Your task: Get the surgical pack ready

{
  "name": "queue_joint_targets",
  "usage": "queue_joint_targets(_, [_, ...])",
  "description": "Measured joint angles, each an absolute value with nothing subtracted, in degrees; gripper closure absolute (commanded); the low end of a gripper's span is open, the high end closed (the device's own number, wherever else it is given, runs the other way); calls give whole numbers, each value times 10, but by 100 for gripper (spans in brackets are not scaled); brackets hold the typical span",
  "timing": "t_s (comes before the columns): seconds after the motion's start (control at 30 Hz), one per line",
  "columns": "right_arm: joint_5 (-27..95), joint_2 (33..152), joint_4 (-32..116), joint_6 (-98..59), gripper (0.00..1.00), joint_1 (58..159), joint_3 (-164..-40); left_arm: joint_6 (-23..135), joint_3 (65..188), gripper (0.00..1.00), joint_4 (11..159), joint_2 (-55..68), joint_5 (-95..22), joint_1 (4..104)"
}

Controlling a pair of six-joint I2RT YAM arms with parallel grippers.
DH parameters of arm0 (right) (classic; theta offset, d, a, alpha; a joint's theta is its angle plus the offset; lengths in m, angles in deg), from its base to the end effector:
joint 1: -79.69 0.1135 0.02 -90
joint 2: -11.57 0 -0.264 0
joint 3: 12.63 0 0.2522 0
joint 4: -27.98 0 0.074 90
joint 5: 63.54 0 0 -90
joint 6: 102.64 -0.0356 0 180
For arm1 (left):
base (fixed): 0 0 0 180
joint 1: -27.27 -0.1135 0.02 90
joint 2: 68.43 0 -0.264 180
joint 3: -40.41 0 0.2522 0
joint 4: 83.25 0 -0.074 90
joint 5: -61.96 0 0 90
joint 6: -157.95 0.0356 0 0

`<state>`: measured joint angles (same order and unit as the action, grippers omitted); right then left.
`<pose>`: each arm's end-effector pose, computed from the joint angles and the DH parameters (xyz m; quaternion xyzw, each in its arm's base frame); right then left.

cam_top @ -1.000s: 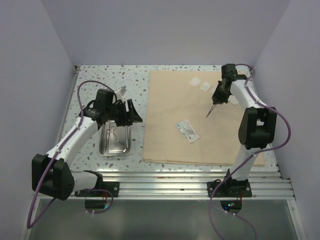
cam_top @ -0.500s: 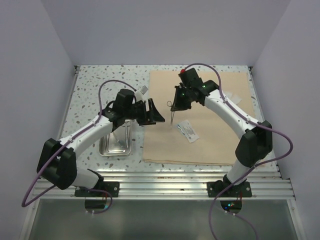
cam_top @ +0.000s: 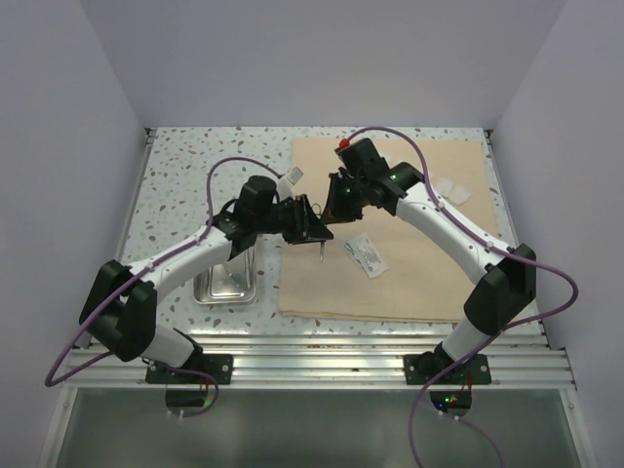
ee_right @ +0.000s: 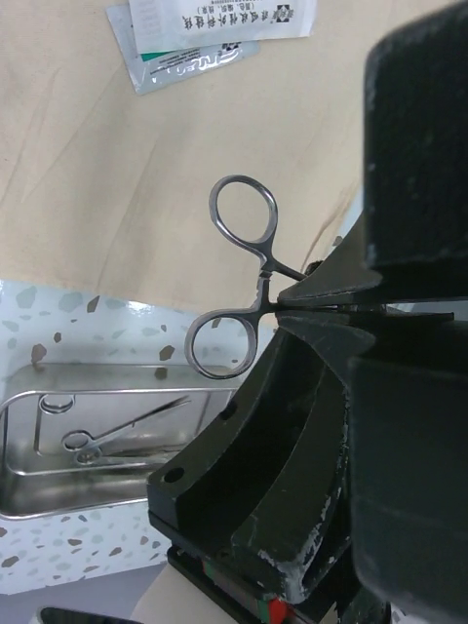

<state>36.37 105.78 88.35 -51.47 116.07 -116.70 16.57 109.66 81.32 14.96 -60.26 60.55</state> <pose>0.2840 0.2168 0.3358 -0.0091 0.9381 0.2698 0.2170 0.2611 -0.1941 0.2628 0.0073 0.8418 -0.5028 0.1960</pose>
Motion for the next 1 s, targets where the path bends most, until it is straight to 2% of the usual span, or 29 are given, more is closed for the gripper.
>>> queue_joint_targets(0.03, [365,1058,884,-515,100,1161,-1167,162,1096,91,816,150,-603,607])
queue_joint_targets(0.07, [365,1058,884,-516,100,1161,-1167,159,1096,99,815,150,-603,608])
queue_joint_targets(0.13, [365,1058,884,-517,90,1161,-1167,165,1096,100,808,150,-599,608])
queue_joint_targets(0.17, [365,1058,884,-517,74,1161,-1167,167,1096,100,805,149,-596,608])
queue_joint_targets(0.23, [365,1058,888,-519,61,1161,-1167,181,1097,100,781,145,-581,607])
queue_joint_targets(0.27, [365,1058,891,-518,50,1161,-1168,188,1097,100,759,143,-565,604])
queue_joint_targets(0.37, [358,1061,909,-509,35,1157,-1182,215,1097,100,676,133,-519,581])
queue_joint_targets(0.4, [353,1063,918,-506,33,1154,-1191,227,1097,100,642,127,-499,565])
queue_joint_targets(0.57, [347,1077,926,-482,30,1084,-1222,292,1080,100,522,68,-395,461])
queue_joint_targets(0.8, [335,1114,891,-466,33,858,-1193,364,1057,100,448,53,-315,393])
queue_joint_targets(0.97, [310,1171,852,-465,40,774,-1193,387,1051,91,443,110,-301,378])
queue_joint_targets(1.0, [304,1184,843,-465,40,764,-1193,390,1051,86,443,123,-300,377])
